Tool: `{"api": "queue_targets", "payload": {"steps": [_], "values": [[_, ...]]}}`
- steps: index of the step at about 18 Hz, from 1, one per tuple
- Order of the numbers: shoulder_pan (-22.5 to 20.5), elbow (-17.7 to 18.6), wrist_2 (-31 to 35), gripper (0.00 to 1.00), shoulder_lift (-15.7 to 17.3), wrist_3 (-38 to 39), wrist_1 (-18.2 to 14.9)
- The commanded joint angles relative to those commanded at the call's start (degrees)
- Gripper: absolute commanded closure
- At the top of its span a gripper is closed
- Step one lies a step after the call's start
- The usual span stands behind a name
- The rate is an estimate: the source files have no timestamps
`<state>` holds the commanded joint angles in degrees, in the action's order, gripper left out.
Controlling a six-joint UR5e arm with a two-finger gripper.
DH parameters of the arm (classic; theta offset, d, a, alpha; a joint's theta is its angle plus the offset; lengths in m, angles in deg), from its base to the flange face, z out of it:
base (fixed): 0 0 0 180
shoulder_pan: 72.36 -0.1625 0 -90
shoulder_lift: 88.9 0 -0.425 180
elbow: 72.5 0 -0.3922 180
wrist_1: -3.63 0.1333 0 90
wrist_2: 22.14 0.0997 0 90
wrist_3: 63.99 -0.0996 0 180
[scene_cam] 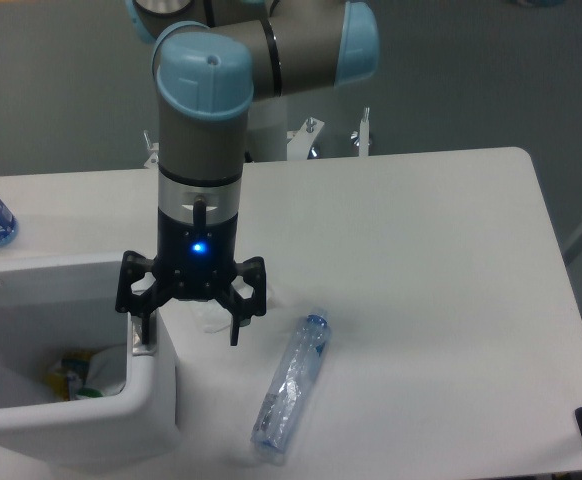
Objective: Open the trash can
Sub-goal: 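Hold the gripper on the button while the lid swings open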
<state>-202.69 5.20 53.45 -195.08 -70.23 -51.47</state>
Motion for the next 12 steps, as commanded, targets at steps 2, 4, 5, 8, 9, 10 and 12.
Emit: {"api": "queue_targets", "payload": {"steps": [2,4,5,8,9,10,12], "values": [[-2.99,-1.58,0.26,0.0,1.05,-0.52,0.35],[-5.1,-2.2,1.83,0.0,1.76,-4.11,0.09],[-6.41,-2.03,4.02,0.0,2.46,-6.22,-0.09],[-8.79,-1.07,9.57,0.0,3.25,-16.57,-2.36],[-9.5,-0.8,10.28,0.0,3.34,-20.96,-4.55],[-10.11,-0.71,10.98,0.0,3.34,-25.01,-7.01],[-11.08,0.42,13.08,0.0,4.13,-30.56,-9.4]]}}
